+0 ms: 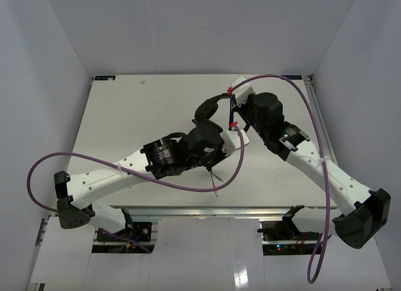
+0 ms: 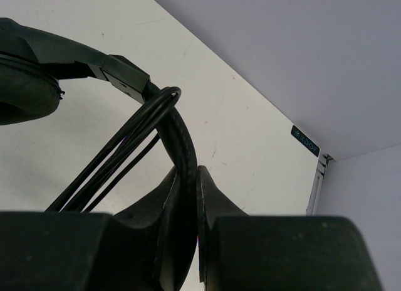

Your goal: Wrap the headphones

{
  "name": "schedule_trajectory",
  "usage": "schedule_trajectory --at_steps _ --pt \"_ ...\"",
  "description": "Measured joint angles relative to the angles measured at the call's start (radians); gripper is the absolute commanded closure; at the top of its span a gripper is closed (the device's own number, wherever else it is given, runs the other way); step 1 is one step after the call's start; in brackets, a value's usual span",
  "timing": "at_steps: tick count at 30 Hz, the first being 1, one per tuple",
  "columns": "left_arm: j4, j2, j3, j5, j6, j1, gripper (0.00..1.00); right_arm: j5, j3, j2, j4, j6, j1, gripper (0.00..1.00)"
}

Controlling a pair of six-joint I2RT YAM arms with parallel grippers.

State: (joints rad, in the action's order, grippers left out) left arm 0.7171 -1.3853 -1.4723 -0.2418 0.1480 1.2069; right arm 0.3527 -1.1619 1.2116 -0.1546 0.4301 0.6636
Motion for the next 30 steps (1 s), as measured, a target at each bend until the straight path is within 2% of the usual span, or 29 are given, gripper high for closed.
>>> schedule_trajectory --at_steps 7,11,16,23,30 --pt "0.07 -0.031 -0.003 -0.008 0.025 0.001 0.85 0.011 0.001 0.007 -0.001 0.01 0.005 0.92" --pt "0.073 -0.024 0.008 -0.111 0.028 0.004 0.87 0.016 0.002 0.009 -0.002 0.019 0.005 0.92" --pt "-0.013 0.025 0.093 -0.302 0.045 0.032 0.86 0.016 0.002 0.009 0.001 0.016 0.005 0.92" --pt "-0.341 0.063 0.277 -0.526 0.185 0.1 0.81 0.015 0.001 0.021 -0.001 0.001 0.005 0.92" --pt "-0.83 0.056 0.458 -0.633 0.494 0.16 0.79 0.016 0.001 0.038 -0.013 0.0 0.004 0.92"
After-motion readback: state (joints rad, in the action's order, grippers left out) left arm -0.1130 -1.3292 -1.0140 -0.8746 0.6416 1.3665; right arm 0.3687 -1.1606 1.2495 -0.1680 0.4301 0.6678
